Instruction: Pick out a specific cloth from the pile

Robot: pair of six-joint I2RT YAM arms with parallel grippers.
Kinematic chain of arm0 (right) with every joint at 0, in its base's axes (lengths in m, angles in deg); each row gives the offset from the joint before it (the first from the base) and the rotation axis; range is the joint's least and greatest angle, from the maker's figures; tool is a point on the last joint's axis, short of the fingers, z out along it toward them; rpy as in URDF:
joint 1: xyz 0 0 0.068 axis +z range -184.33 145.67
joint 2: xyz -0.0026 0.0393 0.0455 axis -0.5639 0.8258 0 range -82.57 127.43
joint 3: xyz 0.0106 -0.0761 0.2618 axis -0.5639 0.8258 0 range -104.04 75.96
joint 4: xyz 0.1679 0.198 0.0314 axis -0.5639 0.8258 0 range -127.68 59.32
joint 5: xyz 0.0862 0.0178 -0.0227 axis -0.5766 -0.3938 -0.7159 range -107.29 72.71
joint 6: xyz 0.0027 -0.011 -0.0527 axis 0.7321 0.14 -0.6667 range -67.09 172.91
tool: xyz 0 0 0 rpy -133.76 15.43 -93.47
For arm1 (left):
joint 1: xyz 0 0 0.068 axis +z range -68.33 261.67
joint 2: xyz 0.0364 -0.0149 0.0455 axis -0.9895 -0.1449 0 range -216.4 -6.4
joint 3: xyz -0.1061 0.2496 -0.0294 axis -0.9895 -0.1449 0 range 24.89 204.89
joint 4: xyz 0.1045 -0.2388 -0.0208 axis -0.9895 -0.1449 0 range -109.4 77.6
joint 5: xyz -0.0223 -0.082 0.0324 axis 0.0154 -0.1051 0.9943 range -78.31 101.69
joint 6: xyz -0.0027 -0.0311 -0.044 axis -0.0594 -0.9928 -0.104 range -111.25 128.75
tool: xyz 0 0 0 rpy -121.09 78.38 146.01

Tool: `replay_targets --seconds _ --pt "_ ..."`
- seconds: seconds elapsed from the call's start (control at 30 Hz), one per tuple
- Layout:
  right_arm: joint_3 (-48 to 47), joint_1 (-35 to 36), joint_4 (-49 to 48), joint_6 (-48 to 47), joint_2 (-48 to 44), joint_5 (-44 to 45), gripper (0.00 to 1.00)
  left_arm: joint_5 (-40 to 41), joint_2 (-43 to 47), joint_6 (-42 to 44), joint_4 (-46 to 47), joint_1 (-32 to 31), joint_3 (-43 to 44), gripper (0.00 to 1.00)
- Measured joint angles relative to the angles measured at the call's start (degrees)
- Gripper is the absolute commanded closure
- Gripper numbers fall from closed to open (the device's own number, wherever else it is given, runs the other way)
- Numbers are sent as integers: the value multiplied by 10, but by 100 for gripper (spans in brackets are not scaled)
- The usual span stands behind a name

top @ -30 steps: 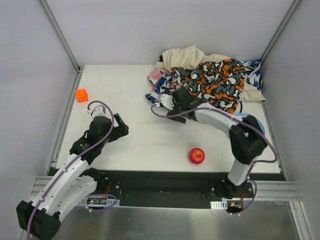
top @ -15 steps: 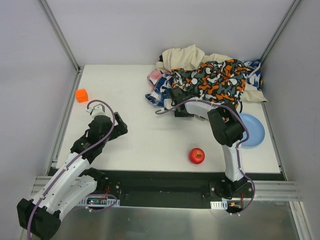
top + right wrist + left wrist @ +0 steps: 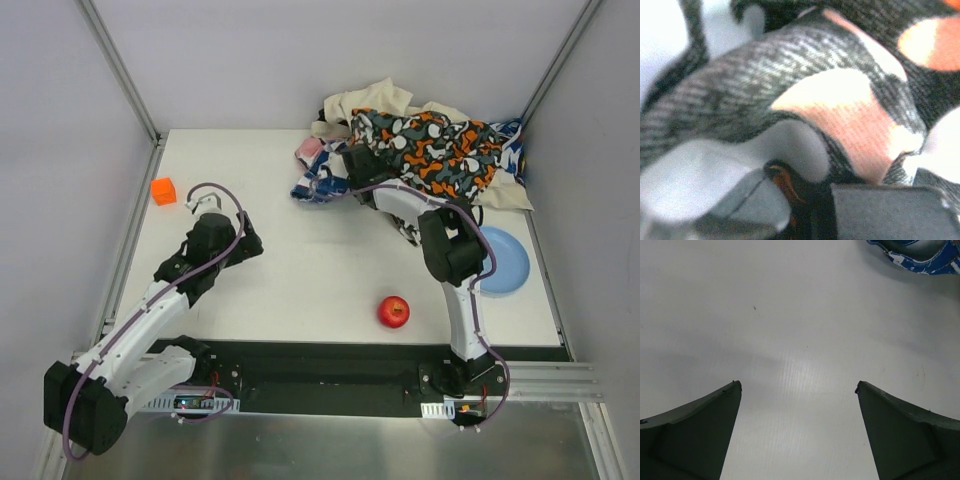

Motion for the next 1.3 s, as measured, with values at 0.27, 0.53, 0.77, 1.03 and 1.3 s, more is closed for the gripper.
replay_targets --seconds 0.27,0.53,0.77,1.03,1.3 --pt "-231 -74 55 130 -10 -43 100 -64 -147 45 66 0 94 1" --pt "-417 -240 119 426 -1 -146 99 -178 -332 92 116 0 242 1" --pt "-451 -336 157 636 74 -270 99 -316 -489 127 169 -25 382 1" --pt "-475 -351 235 742 183 -365 99 -447 -607 160 210 -128 514 1" --pt "-499 -387 263 801 197 -460 99 -476 -754 104 261 -178 725 1"
